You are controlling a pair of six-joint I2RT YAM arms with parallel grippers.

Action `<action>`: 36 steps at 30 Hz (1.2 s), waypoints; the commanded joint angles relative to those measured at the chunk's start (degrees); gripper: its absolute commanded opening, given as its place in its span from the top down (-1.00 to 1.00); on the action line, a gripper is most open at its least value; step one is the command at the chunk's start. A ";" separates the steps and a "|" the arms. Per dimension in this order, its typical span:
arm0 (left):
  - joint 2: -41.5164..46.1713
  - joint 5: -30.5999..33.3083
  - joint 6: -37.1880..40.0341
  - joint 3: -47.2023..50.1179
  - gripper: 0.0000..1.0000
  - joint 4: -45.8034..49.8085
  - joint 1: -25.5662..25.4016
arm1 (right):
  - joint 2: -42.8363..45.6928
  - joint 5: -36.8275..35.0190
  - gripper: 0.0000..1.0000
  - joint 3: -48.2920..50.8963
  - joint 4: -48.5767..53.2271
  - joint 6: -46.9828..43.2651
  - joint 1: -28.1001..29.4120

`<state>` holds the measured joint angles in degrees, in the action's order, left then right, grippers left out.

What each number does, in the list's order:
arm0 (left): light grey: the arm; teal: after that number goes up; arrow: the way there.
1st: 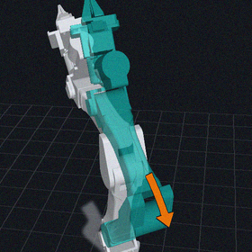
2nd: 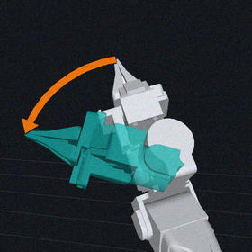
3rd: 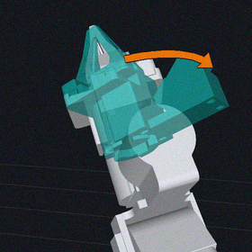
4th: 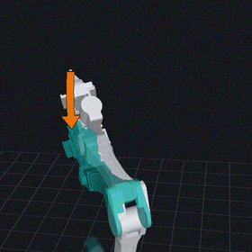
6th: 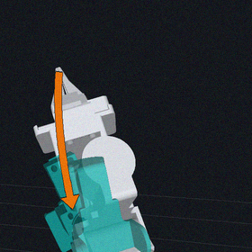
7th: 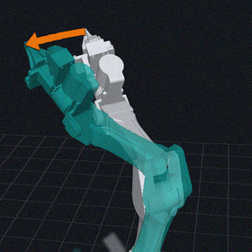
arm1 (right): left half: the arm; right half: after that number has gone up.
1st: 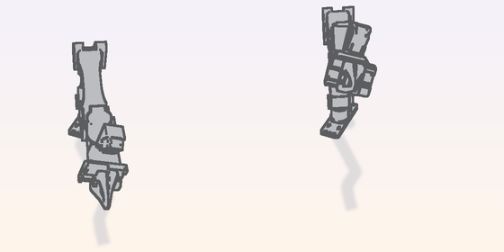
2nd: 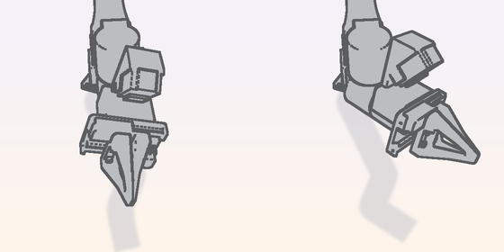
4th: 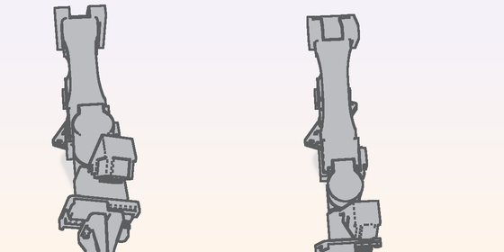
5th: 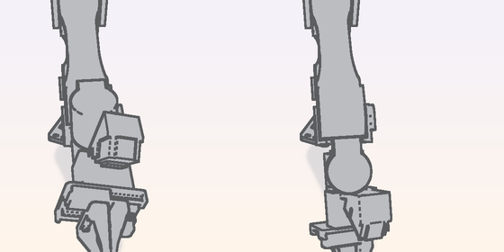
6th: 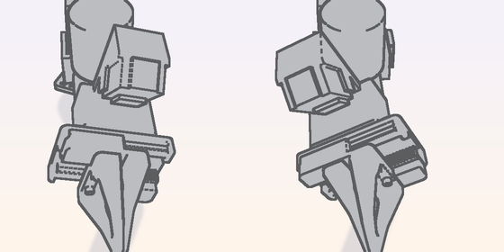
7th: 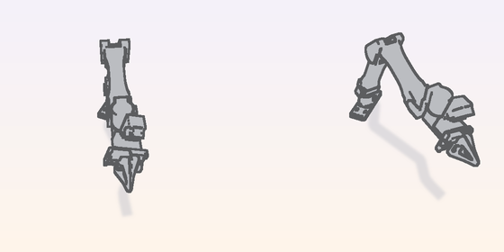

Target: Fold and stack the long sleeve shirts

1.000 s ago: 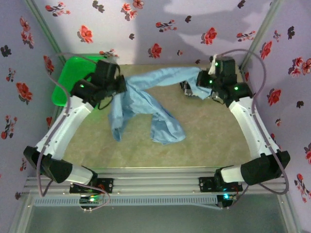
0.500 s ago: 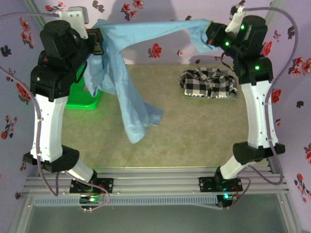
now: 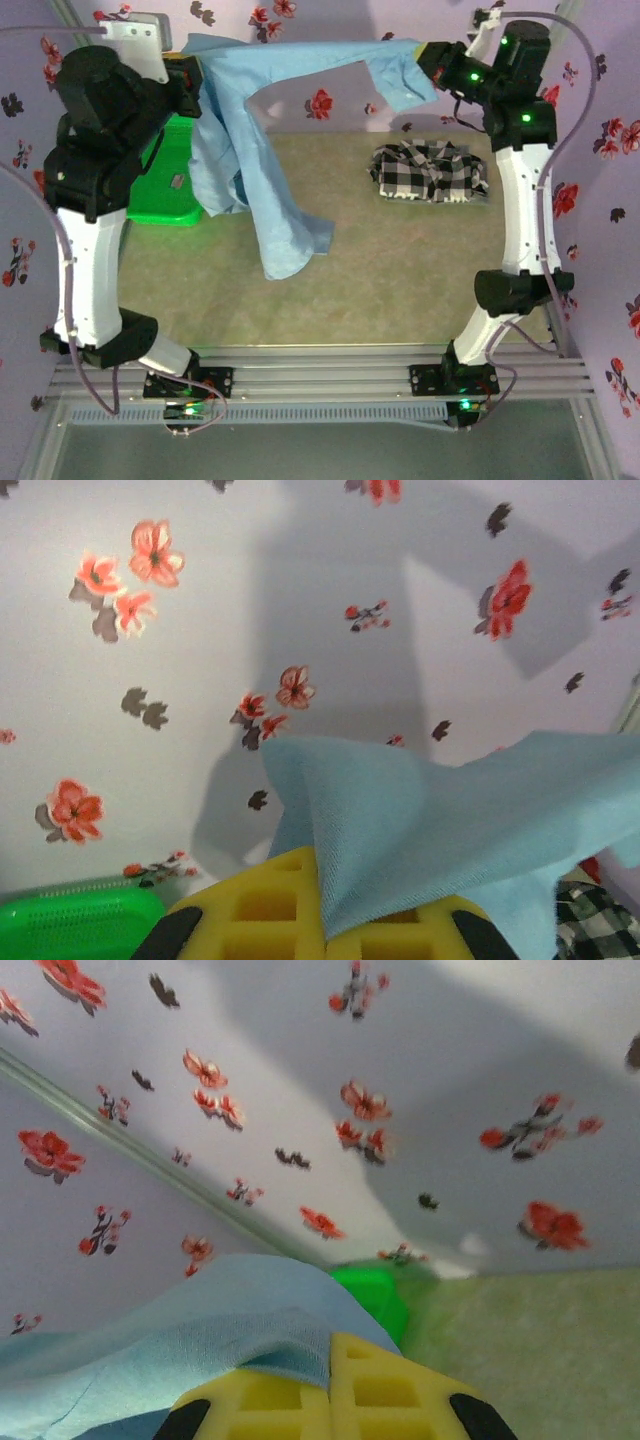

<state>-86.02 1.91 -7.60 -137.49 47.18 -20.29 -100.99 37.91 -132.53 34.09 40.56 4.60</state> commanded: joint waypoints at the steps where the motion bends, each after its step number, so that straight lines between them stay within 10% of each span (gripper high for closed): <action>1: 6.88 4.02 1.52 -3.65 1.00 -6.40 2.94 | -3.61 -3.90 1.00 0.92 -1.35 3.91 -3.11; 12: 10.16 -20.44 -13.16 2.07 1.00 -9.24 1.68 | -11.89 -15.35 1.00 -4.53 11.34 -6.59 -3.42; 16: 10.99 -8.54 -10.59 19.10 1.00 -6.14 -9.55 | -13.85 -21.44 1.00 -1.63 14.21 -10.13 -5.40; 20: 8.12 1.23 -10.19 22.19 1.00 1.03 -10.12 | -15.17 -20.22 0.96 -0.82 14.70 -10.79 -5.59; 28: 7.98 7.01 -7.93 9.29 1.00 11.85 6.82 | -14.25 -15.34 0.92 2.13 10.87 -10.49 1.66; 36: 5.71 4.61 -3.71 -6.36 1.00 21.84 9.62 | -21.78 -14.81 0.87 -7.73 13.01 -11.22 11.31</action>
<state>-83.33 1.91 -12.51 -138.87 66.30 -12.67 -117.69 33.52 -136.73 44.64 29.93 18.59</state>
